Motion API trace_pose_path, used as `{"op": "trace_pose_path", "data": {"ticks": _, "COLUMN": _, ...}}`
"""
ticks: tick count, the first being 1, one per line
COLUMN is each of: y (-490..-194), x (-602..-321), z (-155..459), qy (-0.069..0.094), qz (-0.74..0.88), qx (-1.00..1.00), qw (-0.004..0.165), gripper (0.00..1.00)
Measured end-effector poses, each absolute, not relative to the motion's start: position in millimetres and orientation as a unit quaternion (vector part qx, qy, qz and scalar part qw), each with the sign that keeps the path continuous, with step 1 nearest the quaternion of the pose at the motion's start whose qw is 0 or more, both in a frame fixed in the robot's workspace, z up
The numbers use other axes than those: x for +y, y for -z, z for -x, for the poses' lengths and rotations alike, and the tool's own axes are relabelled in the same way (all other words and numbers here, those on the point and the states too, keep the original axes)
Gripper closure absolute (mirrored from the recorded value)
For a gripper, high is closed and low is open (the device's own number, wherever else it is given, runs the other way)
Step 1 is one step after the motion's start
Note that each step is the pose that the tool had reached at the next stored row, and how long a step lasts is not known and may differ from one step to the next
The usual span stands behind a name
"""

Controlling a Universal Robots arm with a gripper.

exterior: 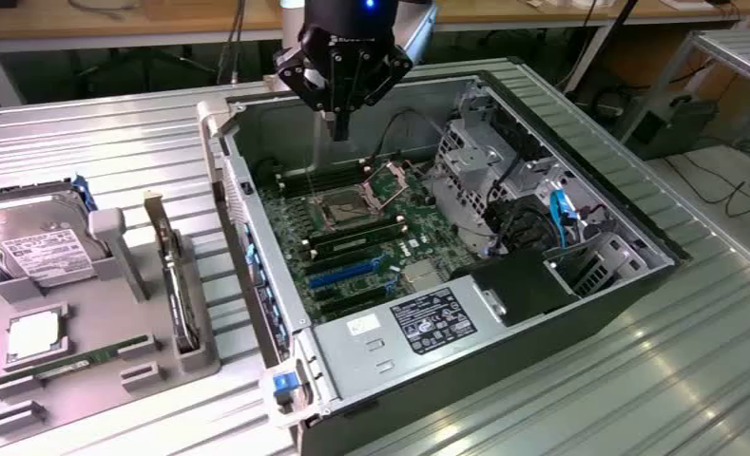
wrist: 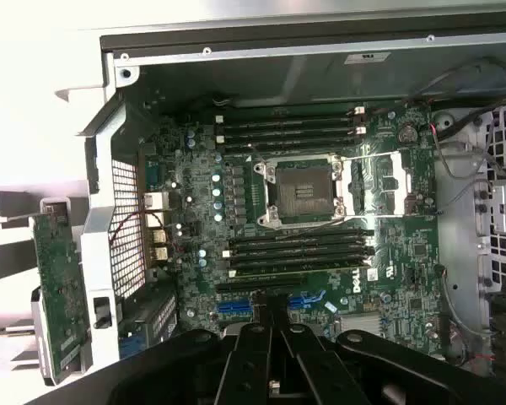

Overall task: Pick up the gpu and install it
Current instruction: 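Reach for the gpu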

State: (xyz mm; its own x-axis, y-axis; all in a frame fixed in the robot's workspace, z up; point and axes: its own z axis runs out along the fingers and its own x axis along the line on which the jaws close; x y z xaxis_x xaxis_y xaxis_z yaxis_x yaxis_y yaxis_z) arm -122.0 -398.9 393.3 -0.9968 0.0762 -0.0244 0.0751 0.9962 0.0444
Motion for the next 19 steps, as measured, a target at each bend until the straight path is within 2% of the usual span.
{"op": "trace_pose_path", "data": {"ticks": 19, "y": -393.3, "x": -401.9, "z": 131.0, "qy": -0.022, "qz": -0.038, "qx": 0.999, "qw": 0.013, "gripper": 0.89}}
